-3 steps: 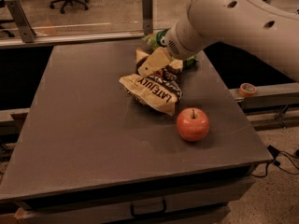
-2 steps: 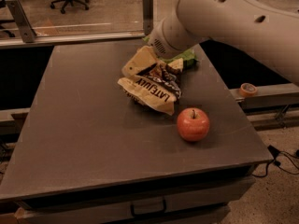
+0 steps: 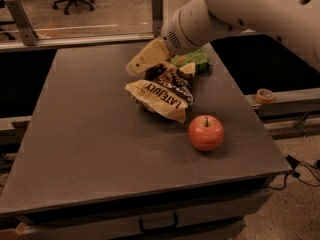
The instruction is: Move brown chip bag near apple
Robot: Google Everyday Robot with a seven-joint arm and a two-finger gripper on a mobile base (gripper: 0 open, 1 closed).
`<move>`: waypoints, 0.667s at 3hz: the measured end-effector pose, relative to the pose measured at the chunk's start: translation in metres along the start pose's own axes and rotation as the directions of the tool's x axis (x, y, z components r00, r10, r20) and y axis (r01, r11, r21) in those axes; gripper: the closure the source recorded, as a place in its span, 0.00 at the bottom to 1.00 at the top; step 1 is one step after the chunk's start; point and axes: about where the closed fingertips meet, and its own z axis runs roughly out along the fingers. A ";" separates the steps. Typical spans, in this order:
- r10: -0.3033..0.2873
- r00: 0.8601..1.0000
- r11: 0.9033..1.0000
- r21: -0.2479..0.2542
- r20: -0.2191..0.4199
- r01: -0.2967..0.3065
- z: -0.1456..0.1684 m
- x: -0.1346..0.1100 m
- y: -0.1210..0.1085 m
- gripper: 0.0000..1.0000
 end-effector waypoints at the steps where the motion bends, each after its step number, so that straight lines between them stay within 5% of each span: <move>1: -0.033 0.998 0.997 0.073 0.062 0.029 -0.058 -0.012 -0.046 0.00; 2: -0.100 0.989 0.973 0.217 0.112 0.074 -0.137 -0.032 -0.101 0.00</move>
Offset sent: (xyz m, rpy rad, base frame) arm 0.0089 -0.2052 0.2188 -0.0669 -0.4284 -0.1799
